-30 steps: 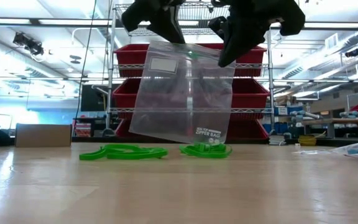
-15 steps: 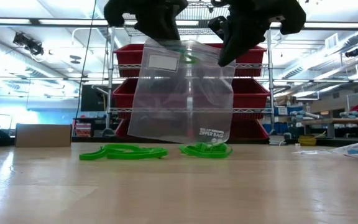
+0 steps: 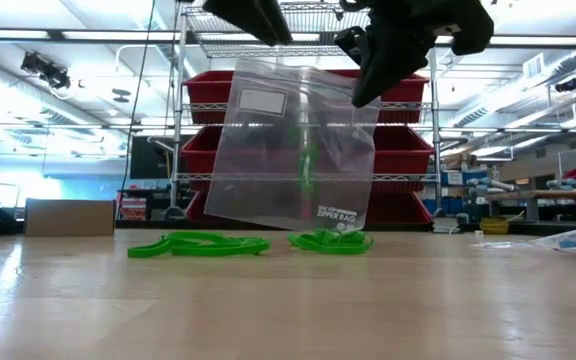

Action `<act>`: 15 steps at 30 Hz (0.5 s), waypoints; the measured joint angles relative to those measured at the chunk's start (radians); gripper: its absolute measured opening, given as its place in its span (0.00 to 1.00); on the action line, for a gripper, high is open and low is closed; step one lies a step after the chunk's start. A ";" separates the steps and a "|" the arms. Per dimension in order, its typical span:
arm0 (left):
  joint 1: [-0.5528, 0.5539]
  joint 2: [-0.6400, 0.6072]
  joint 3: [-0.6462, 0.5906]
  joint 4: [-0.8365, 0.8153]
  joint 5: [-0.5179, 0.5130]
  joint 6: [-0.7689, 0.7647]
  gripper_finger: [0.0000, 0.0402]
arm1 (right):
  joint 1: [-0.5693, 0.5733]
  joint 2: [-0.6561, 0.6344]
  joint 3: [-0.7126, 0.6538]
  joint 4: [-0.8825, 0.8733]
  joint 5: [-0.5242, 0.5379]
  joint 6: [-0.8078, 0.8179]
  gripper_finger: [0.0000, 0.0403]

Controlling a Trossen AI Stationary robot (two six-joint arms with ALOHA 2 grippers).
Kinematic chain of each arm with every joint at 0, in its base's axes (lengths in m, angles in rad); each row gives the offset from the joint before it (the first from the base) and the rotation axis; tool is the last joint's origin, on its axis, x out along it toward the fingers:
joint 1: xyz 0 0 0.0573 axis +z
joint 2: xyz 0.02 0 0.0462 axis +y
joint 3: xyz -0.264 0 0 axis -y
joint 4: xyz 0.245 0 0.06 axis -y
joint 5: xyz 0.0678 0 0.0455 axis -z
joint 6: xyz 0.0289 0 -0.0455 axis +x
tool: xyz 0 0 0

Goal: Sort rubber bands
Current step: Put the green rubber band into the transparent zip bag

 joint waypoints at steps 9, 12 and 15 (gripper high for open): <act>0.000 -0.031 -0.007 -0.062 0.303 -0.033 0.53 | 0.000 0.000 0.000 0.004 0.000 0.000 0.00; 0.001 -0.030 -0.033 -0.015 0.332 0.001 0.53 | 0.000 0.000 0.000 0.015 0.000 0.000 0.00; 0.014 -0.028 -0.053 0.028 0.334 0.008 0.53 | 0.000 0.000 0.000 0.019 0.000 0.000 0.00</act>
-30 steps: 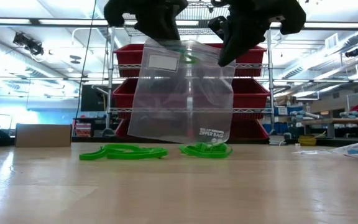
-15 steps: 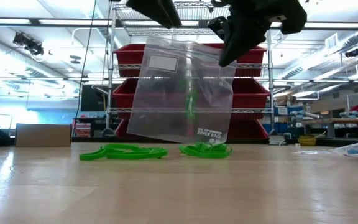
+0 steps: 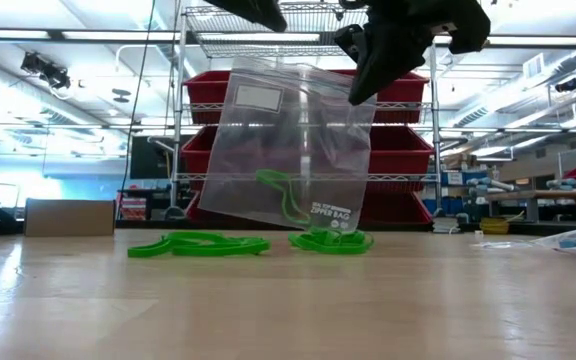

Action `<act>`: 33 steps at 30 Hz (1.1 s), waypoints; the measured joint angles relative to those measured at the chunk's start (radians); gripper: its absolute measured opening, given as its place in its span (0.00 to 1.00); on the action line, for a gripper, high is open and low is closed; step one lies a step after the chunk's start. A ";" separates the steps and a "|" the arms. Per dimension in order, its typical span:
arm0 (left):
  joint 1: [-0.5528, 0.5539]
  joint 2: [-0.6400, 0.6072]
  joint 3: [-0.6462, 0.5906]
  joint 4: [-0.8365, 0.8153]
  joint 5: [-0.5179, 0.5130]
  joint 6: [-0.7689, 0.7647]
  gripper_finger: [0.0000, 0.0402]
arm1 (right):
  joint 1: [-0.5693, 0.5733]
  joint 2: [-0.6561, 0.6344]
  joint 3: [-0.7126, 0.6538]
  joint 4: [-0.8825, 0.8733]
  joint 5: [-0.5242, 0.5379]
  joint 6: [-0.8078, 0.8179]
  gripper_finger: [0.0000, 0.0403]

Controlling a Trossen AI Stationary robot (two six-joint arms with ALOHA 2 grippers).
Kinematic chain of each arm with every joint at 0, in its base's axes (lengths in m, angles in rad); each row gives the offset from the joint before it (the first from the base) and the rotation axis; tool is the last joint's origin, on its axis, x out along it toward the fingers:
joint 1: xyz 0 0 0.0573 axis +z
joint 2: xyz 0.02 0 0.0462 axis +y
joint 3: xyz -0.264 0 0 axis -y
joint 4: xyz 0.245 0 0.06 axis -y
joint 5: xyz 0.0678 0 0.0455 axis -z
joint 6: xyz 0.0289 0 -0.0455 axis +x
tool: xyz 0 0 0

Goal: Sort rubber bands
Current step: Put the green rubber band into the transparent zip bag

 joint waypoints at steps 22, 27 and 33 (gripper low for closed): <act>0.104 0.065 -0.058 0.056 0.124 0.018 0.47 | 0.002 0.000 0.000 0.004 0.000 0.000 0.00; 0.103 0.107 -0.058 0.048 0.019 0.000 0.42 | 0.002 0.000 0.000 0.004 0.001 0.001 0.00; 0.105 0.108 -0.058 -0.020 -0.045 0.001 0.36 | 0.001 0.000 0.000 -0.001 0.002 0.001 0.00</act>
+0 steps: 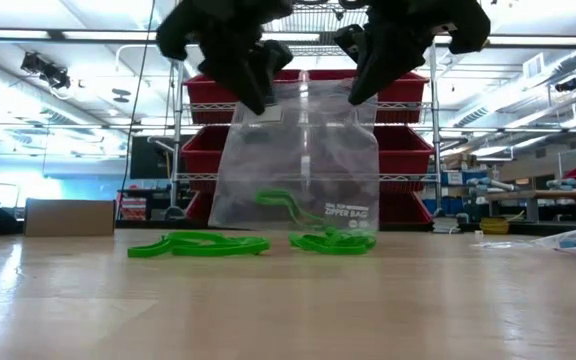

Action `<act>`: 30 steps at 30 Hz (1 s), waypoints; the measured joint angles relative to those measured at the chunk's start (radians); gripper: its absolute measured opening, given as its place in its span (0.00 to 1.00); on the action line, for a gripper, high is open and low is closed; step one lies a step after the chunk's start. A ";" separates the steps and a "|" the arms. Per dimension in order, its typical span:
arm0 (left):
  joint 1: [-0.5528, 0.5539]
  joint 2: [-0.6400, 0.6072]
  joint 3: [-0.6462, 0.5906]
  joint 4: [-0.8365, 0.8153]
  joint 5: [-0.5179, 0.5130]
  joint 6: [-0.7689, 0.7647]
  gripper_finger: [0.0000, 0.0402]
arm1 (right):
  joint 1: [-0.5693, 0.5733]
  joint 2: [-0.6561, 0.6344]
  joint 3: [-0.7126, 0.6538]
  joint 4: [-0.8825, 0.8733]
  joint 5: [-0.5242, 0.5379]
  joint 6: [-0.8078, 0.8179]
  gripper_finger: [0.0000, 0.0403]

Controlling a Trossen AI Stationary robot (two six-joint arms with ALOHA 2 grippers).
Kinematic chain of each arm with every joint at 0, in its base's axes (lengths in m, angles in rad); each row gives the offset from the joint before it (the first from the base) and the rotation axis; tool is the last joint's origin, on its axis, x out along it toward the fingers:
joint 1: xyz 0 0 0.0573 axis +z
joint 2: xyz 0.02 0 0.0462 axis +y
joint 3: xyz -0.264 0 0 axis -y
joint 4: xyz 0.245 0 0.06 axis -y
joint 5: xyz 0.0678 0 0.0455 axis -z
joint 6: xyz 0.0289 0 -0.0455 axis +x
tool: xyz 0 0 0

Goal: Sort rubber bands
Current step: Put the green rubber band into the transparent zip bag

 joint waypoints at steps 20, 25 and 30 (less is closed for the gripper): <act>-0.028 -0.007 0.003 -0.127 -0.026 0.130 0.07 | -0.001 0.000 0.001 0.004 -0.002 0.000 0.00; -0.034 -0.008 0.034 -0.174 -0.084 0.170 0.02 | 0.000 0.000 0.001 0.026 0.019 0.000 0.00; -0.035 -0.008 0.085 -0.238 -0.098 0.187 0.01 | 0.000 0.000 0.001 0.036 0.081 0.001 0.00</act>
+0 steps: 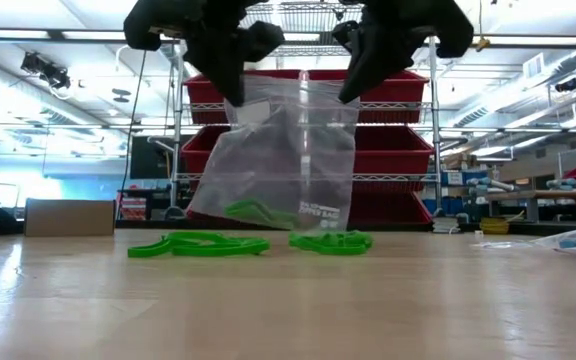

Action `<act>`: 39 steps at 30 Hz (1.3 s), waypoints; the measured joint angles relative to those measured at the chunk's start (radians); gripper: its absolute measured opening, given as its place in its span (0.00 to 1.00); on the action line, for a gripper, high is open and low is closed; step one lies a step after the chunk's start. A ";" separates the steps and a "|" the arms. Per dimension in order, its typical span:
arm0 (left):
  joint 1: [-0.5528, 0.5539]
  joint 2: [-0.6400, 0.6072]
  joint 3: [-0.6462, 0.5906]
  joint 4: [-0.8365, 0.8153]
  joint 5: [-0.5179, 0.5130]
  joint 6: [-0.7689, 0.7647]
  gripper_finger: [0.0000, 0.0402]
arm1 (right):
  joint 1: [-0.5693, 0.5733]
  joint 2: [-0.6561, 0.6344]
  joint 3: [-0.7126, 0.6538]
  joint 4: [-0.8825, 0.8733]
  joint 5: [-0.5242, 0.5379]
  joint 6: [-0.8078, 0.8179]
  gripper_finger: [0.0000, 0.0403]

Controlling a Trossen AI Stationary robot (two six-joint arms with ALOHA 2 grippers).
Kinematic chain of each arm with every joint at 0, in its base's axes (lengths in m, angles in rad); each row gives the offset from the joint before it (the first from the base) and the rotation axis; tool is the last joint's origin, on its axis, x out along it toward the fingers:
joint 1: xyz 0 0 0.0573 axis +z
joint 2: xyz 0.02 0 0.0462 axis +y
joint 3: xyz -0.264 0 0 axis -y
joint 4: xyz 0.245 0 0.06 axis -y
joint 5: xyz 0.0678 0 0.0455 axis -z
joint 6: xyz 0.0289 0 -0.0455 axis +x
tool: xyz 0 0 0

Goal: Sort rubber bands
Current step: Put the green rubber band into the transparent zip bag

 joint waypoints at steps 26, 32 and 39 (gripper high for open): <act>-0.012 -0.005 0.013 -0.261 -0.079 -0.050 0.00 | 0.025 -0.131 -0.081 -0.104 0.005 0.296 0.23; -0.012 -0.012 -0.039 -0.232 -0.043 -0.089 0.00 | 0.016 -0.132 -0.301 0.165 0.003 0.313 0.20; -0.034 -0.011 -0.193 -0.108 0.011 -0.121 0.00 | -0.009 -0.131 -0.589 0.649 -0.002 0.307 0.19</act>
